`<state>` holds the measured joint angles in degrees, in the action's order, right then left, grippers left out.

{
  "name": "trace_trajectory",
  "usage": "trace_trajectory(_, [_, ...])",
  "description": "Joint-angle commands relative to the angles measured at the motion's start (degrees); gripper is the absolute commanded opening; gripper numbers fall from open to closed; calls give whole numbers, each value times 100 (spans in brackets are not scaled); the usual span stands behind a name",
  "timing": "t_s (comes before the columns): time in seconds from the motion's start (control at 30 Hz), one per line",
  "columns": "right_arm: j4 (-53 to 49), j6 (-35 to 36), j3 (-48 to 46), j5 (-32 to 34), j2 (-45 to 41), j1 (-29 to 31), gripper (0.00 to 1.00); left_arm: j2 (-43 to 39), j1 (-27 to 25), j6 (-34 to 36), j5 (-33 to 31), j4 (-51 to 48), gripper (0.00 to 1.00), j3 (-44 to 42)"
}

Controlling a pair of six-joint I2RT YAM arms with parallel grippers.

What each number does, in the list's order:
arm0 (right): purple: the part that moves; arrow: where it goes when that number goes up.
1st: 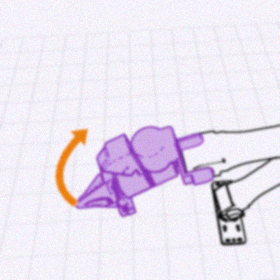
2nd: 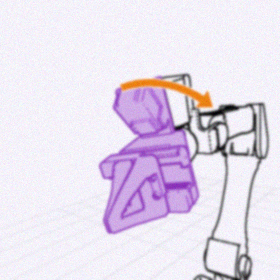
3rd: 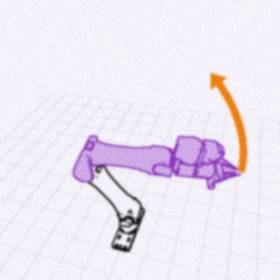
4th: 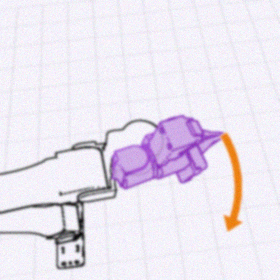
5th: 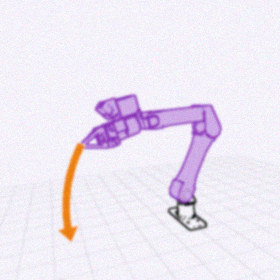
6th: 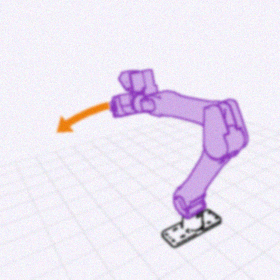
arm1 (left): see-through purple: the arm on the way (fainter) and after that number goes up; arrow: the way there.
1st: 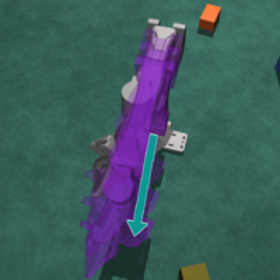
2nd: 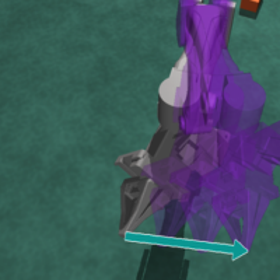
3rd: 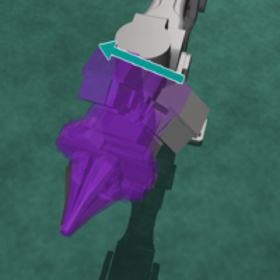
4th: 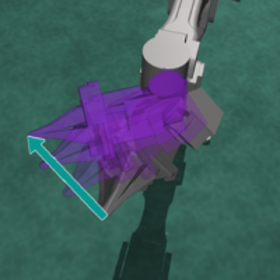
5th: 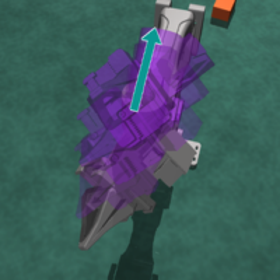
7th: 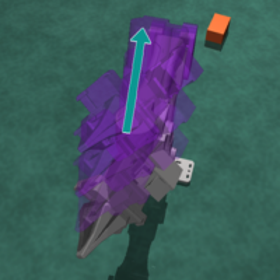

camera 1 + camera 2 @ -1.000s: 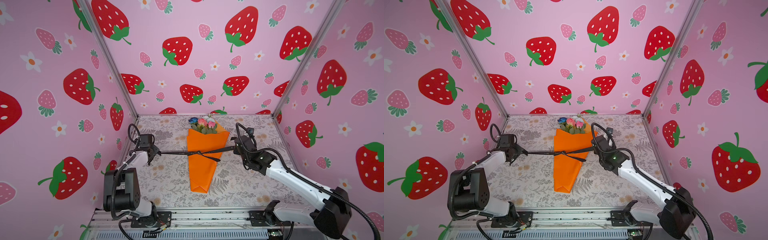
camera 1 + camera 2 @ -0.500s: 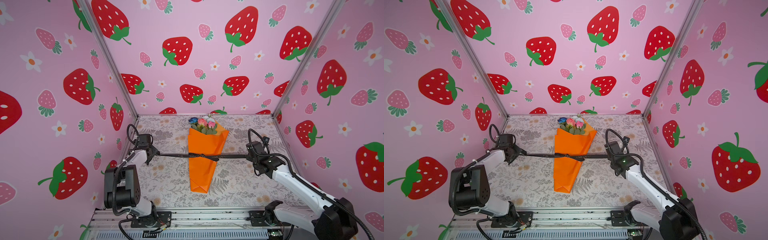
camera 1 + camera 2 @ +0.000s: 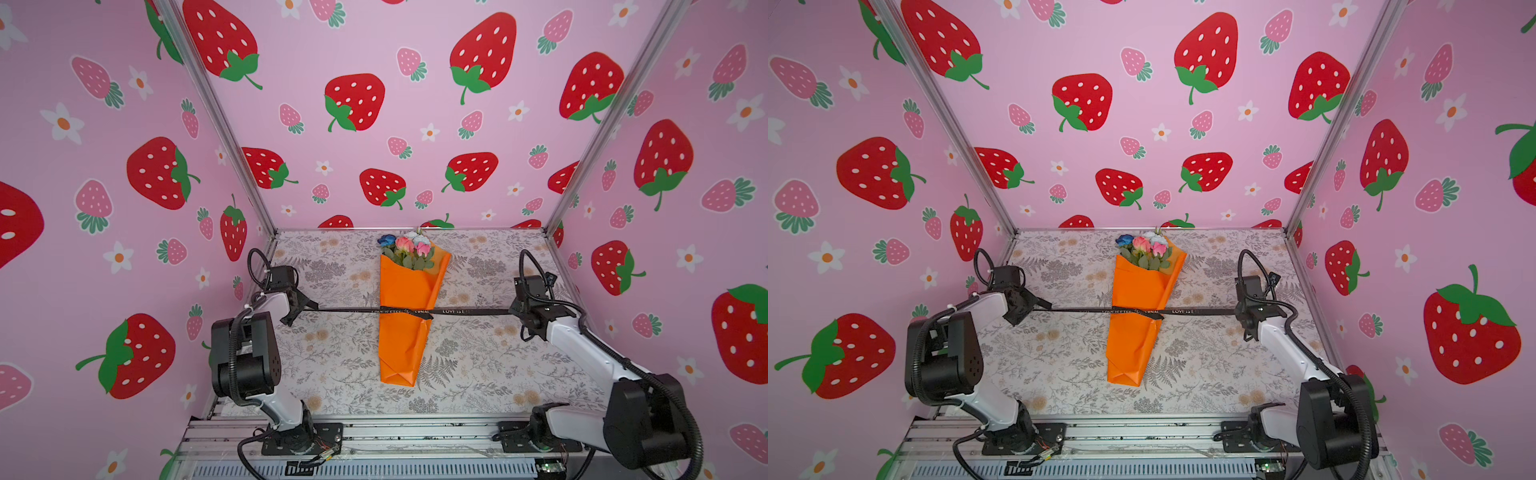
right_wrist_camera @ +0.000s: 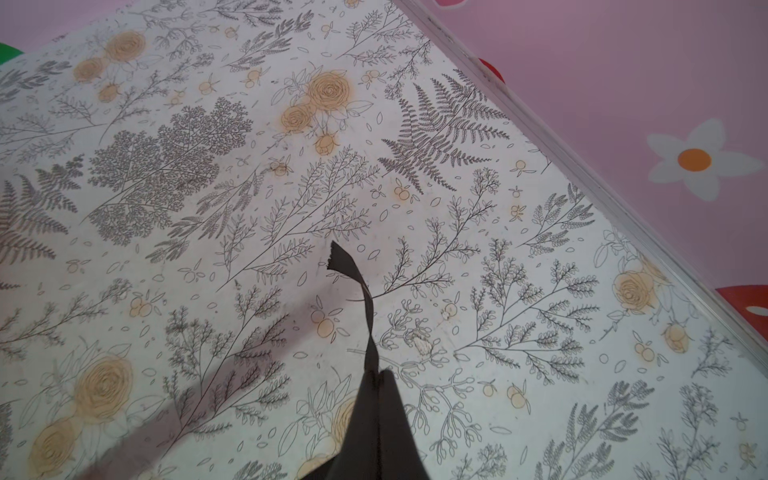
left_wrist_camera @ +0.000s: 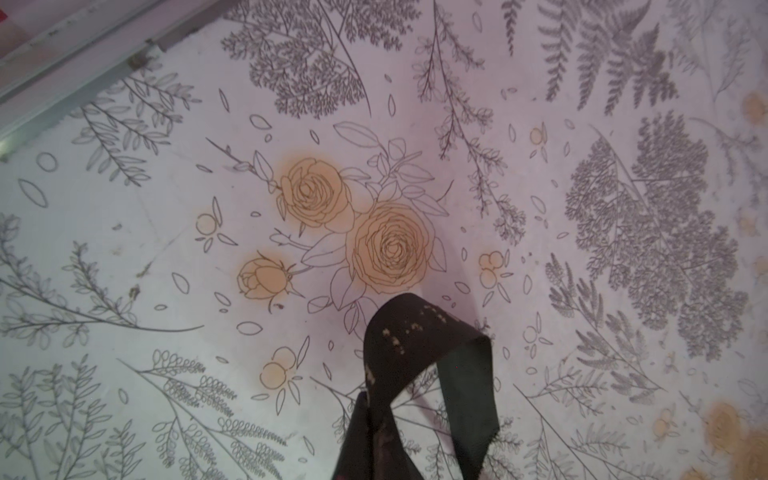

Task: Tie the bouquet of fake flowers
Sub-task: 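Pull both ribbon ends outward apart to cinch the knot on the cone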

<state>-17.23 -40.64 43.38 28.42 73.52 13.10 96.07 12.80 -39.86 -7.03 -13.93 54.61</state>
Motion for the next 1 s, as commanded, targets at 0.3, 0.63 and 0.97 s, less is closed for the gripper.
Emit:
trace_trajectory(0.3, [593, 549, 208, -78, 671, -1392, 0, 178, 672, 41, -185, -125, 0, 252])
trace_trajectory(0.63, [674, 897, 820, 8, 1276, -2259, 0, -107, 1385, -84, -167, -294, 0, 20])
trace_trajectory(0.97, [643, 1067, 1076, -85, 1559, -3021, 0, -323, 2224, -332, -280, -383, 0, -283])
